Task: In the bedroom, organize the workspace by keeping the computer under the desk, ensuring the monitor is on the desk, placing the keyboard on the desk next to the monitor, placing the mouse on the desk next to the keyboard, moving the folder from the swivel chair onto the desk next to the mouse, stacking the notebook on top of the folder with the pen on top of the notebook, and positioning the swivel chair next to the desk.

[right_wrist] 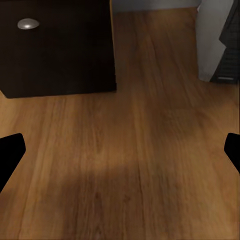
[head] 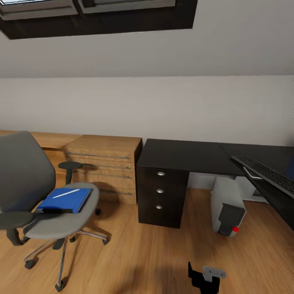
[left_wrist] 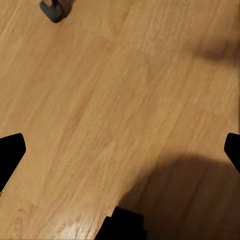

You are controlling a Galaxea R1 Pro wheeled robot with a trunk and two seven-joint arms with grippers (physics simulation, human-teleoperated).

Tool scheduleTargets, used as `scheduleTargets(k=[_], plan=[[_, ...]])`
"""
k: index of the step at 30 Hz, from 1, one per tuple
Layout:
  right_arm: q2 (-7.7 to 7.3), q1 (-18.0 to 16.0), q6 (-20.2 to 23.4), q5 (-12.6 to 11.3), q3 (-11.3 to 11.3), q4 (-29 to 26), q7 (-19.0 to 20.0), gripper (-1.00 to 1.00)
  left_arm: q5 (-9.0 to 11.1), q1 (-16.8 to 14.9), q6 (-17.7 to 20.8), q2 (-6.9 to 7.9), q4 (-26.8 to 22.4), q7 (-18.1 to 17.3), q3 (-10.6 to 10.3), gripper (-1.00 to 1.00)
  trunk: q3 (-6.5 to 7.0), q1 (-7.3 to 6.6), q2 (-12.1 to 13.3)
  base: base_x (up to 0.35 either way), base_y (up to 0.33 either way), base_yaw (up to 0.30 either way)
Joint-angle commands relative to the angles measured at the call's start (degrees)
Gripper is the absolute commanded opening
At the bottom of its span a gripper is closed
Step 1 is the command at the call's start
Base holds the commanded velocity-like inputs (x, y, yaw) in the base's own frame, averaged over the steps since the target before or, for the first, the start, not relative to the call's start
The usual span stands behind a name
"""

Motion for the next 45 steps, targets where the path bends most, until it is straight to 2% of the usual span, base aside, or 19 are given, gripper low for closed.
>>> scheduleTargets(k=[1,7,18,37,45], plan=[[0.02,-0.1,-0.2,-0.1,-0.2,0.1,0.1,1.0,0.4,0.0,-0.2,0.03,0.0,0.4,-0.5,1.0,-0.1,0.02,0.0,0.283,0.112,-0.228],[0.08,-0.1,-0.2,0.0,-0.2,0.1,0.2,1.0,0.4,0.0,-0.4,0.03,0.1,0.4,-0.5,1.0,-0.42,0.02,0.0,0.213,0.08,-0.2],[0.0,-0.1,-0.1,0.0,-0.2,0.1,0.4,1.0,0.4,0.0,-0.6,0.03,0.1,0.4,-0.5,1.0,-1.15,0.02,0.0,0.012,0.004,-0.168],[-0.08,-0.1,-0.1,-0.1,-0.3,0.1,0.4,1.0,0.4,0.0,-0.9,0.03,0.1,0.4,-0.5,1.0,-1.24,0.02,0.0,0.035,0.052,-0.28],[-0.16,-0.1,-0.1,-0.1,-0.3,0.1,0.4,1.0,0.4,0.0,-3.8,0.0,0.1,0.4,-0.5,1.0,-1.06,-0.2,0.4,0.001,0.001,-0.298]])
